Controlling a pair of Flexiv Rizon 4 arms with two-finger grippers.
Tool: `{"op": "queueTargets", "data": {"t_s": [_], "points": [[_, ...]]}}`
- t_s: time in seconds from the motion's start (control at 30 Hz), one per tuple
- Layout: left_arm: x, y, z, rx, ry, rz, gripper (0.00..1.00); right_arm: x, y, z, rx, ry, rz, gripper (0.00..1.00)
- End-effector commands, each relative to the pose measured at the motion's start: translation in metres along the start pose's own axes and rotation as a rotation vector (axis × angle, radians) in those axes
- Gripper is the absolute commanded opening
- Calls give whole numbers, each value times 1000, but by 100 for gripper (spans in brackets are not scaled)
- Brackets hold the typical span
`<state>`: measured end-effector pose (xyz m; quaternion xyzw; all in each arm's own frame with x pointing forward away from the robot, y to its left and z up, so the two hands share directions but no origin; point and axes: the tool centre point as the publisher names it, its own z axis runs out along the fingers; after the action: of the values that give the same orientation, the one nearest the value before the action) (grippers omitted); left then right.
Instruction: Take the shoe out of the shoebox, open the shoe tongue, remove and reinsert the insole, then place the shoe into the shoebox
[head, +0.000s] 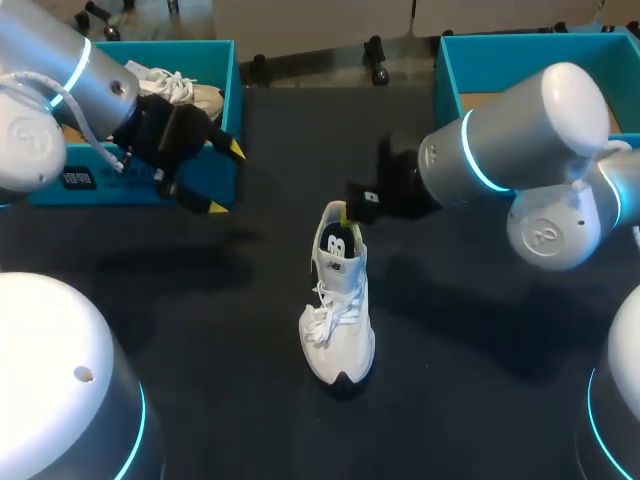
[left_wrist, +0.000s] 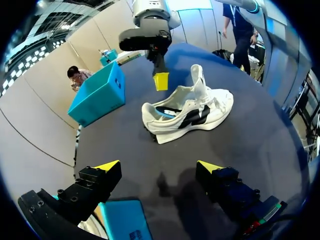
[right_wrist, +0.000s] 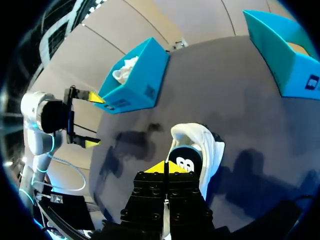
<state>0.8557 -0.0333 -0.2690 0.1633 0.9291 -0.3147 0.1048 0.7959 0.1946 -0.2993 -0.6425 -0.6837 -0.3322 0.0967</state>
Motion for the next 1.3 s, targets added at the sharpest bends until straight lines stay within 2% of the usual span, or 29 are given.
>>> {"op": "queueTargets", "data": {"t_s": [0.03, 0.13, 0.3, 0.57, 0.77, 0.87, 1.0, 1.3], "points": [[0, 4, -12, -7, -17, 3, 100, 6, -9, 8, 0, -214, 21, 0], [-5, 5, -20, -7, -28, 7, 100, 5, -15, 12, 10, -233, 48, 0], [-10, 8, -19, -18, -26, 8, 100, 5, -17, 17, 50, -285, 85, 0], [-13, 5, -25, -12, -14, 19, 100, 5, -17, 17, 50, -285, 85, 0], [-19, 11, -36, -4, -23, 13, 100, 5, -17, 17, 50, -285, 85, 0], [-19, 12, -42, 21, -16, 31, 100, 2, -18, 24, 44, -296, 99, 0], [-21, 15, -48, -5, -22, 25, 100, 0, -21, 32, 69, -331, 118, 0], [-21, 16, -48, -16, -25, 22, 100, -8, -27, 42, 48, -378, 138, 0]]}}
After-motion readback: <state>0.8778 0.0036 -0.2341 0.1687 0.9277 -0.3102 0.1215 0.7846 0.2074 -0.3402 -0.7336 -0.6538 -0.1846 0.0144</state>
